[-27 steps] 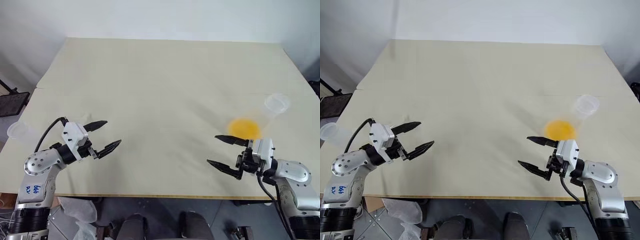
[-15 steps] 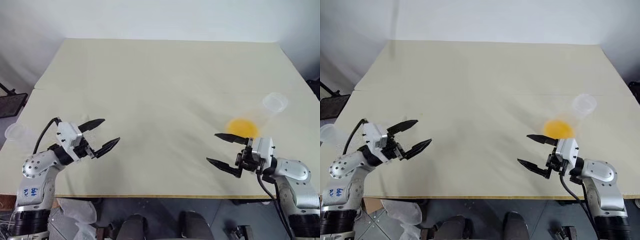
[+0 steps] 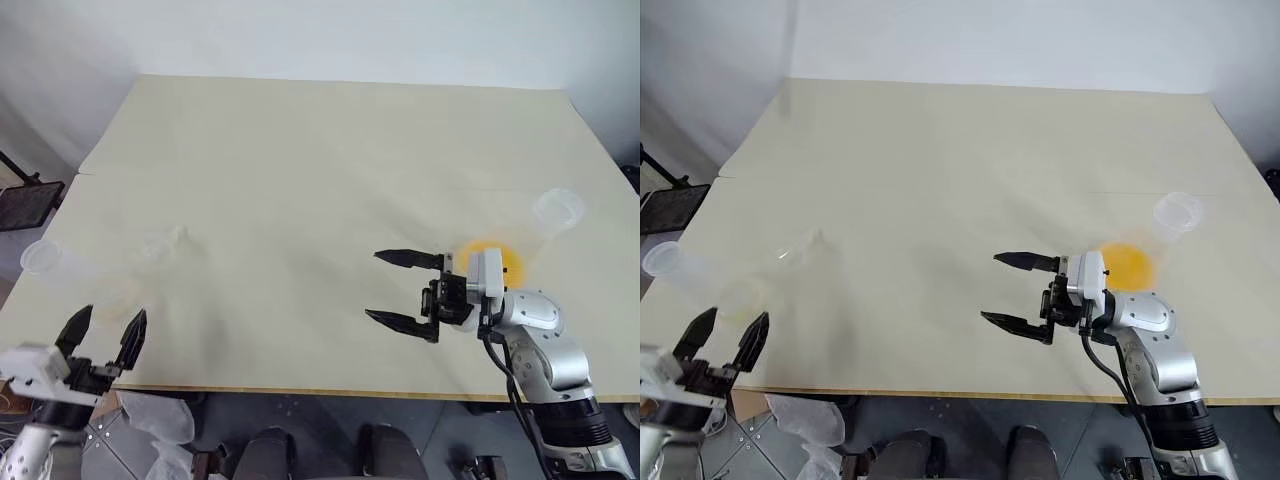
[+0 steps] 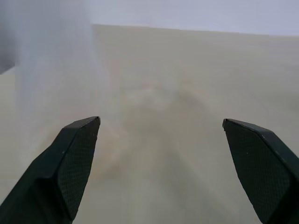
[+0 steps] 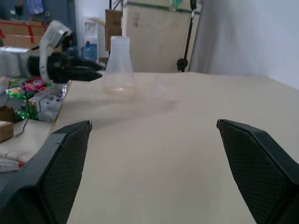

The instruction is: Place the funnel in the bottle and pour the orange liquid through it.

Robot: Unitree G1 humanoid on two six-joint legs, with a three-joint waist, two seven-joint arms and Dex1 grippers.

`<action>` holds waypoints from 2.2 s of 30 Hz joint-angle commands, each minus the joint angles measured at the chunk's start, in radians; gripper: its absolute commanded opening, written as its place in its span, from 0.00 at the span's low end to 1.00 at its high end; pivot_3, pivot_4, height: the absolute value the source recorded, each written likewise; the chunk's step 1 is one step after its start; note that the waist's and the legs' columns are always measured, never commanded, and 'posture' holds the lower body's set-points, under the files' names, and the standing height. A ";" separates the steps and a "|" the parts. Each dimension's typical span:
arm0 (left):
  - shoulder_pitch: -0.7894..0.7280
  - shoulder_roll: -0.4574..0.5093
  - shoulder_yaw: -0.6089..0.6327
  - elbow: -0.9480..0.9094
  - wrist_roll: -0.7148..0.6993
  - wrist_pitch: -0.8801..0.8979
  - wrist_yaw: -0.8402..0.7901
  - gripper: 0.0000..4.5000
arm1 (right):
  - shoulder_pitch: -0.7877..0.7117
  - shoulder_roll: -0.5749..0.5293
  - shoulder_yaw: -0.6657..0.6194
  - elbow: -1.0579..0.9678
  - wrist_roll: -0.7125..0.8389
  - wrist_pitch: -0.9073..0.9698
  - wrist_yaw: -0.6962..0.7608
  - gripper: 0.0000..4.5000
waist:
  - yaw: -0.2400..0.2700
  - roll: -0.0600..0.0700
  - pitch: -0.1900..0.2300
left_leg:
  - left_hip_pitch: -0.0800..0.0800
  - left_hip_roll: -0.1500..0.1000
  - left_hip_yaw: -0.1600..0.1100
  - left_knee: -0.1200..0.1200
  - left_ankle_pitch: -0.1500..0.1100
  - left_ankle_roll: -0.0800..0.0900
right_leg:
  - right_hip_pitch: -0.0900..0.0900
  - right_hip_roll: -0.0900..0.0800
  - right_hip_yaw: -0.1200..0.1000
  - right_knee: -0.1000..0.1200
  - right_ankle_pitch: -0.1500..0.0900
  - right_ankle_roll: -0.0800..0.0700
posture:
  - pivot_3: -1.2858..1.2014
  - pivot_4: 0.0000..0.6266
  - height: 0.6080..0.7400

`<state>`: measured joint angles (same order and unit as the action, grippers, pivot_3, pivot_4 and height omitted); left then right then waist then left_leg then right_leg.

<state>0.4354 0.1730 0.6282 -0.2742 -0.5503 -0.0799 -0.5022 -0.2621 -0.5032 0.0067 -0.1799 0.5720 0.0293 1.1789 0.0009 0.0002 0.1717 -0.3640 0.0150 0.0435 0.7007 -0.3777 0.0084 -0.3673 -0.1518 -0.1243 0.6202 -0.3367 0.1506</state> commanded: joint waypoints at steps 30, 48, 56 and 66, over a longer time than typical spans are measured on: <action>-0.235 0.346 0.104 -0.052 -0.051 0.378 0.318 0.99 | 0.008 0.038 0.026 0.014 0.002 0.012 0.012 1.00 | -0.001 0.000 0.000 | 0.008 0.000 -0.002 -0.002 -0.001 -0.002 | 0.008 0.001 -0.001 -0.002 0.000 0.000 | 0.52 0.24 1.00; -0.303 0.387 0.167 -0.044 -0.156 0.313 0.097 0.51 | 0.057 0.034 -0.001 -0.017 -0.014 -0.004 -0.034 1.00 | -0.003 -0.001 0.000 | 0.008 0.000 -0.002 -0.003 -0.002 -0.002 | 0.008 0.002 -0.001 -0.002 0.000 0.000 | 0.52 0.24 1.00; -0.503 0.648 -0.017 0.020 -0.323 0.528 -0.217 0.51 | 0.143 -0.069 -0.111 -0.069 0.001 0.007 -0.049 1.00 | 0.012 0.001 0.002 | 0.008 -0.001 -0.003 -0.002 -0.002 -0.002 | 0.009 0.001 0.000 -0.002 0.000 0.000 | 0.52 0.24 1.00; -1.204 0.304 -0.694 0.496 0.015 0.363 -0.579 0.51 | 0.415 -0.131 -0.372 -0.205 -0.010 -0.019 -0.171 1.00 | 0.022 0.000 0.002 | 0.007 -0.003 0.008 -0.007 -0.003 -0.002 | 0.005 0.002 -0.005 -0.002 0.000 0.000 | 0.52 0.24 1.00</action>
<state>-0.7492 0.4926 -0.0321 0.2015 -0.5679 0.3240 -1.0392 0.1397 -0.6332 -0.3213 -0.3131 0.5502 0.0211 1.0355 0.0232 0.0002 0.1738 -0.3577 0.0131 0.0525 0.6919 -0.3803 0.0064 -0.3635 -0.1497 -0.1324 0.6184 -0.3367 0.1507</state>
